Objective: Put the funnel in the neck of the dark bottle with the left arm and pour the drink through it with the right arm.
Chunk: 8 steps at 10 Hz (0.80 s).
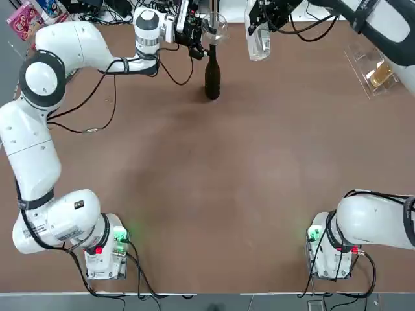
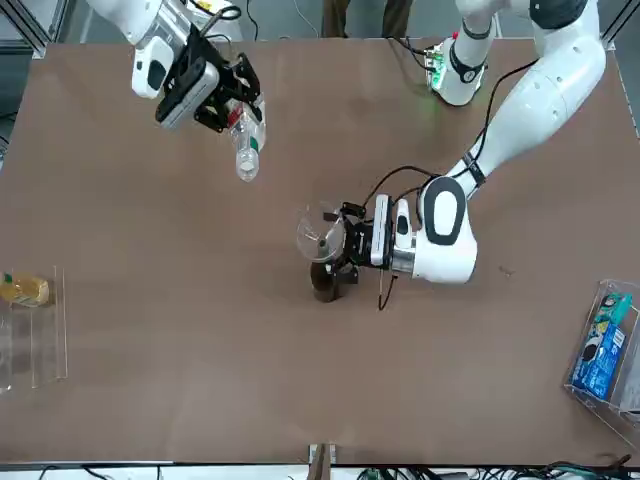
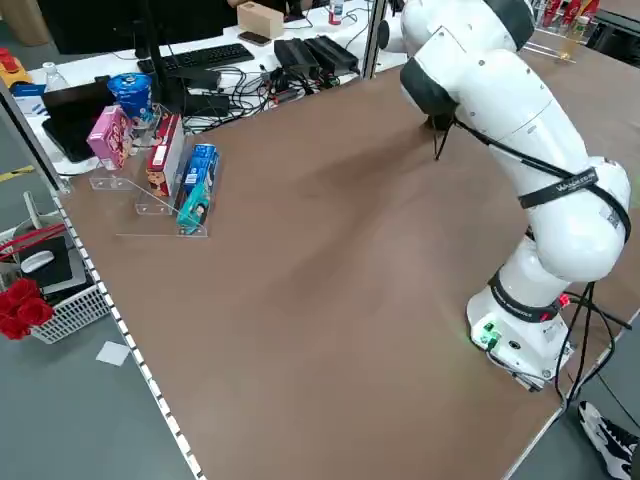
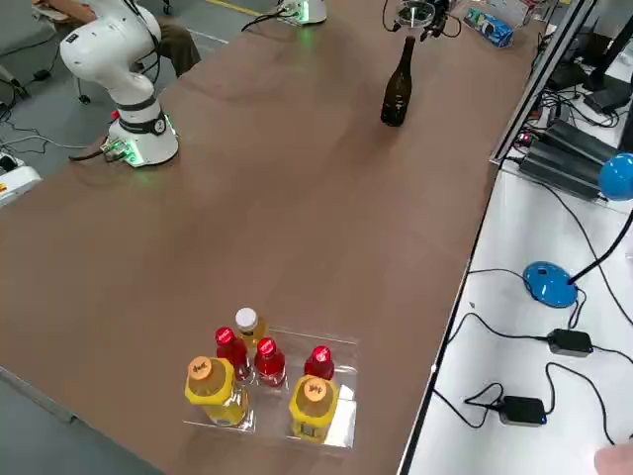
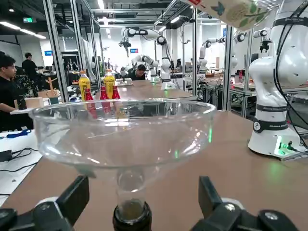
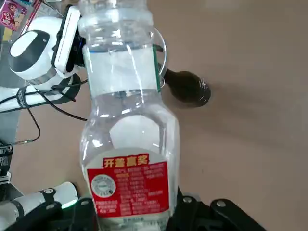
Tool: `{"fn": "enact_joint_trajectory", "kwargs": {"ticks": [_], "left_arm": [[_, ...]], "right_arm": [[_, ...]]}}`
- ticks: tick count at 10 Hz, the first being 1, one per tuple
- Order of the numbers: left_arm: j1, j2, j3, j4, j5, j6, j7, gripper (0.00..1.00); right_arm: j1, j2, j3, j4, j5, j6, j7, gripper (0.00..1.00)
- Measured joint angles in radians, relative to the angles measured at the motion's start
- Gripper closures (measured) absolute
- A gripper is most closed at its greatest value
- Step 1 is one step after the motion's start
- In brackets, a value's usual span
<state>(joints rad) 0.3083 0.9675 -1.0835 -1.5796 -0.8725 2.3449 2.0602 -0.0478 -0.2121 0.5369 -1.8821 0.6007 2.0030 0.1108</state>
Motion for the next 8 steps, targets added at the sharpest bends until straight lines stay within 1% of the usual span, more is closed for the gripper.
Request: {"fn": "enact_joint_trajectory", "kwargs": {"ticks": [2, 3, 5, 7, 8], "left_arm": [[-0.001, 0.003, 0.0, 0.002, -0.01, 0.0, 0.0, 0.05], [-0.001, 0.005, 0.0, 0.002, -0.015, 0.0, 0.0, 0.11], [-0.001, 0.006, 0.0, 0.002, -0.025, 0.0, 0.0, 0.18], [-0.001, 0.008, 0.0, 0.002, -0.041, 0.0, 0.0, 0.29], [0.0, 0.01, 0.0, 0.002, -0.044, -0.001, 0.0, 0.38]], "right_arm": [[0.0, 0.001, 0.023, 0.002, -0.021, 0.004, 0.05, 0.56], [0.0, 0.005, 0.039, 0.006, -0.044, 0.004, 0.083, 0.56], [0.0, 0.025, 0.08, 0.02, -0.101, 0.017, 0.148, 0.56], [0.0, 0.055, 0.118, 0.033, -0.14, 0.045, 0.19, 0.56], [0.0, 0.075, 0.137, 0.043, -0.178, 0.052, 0.219, 0.56]]}}
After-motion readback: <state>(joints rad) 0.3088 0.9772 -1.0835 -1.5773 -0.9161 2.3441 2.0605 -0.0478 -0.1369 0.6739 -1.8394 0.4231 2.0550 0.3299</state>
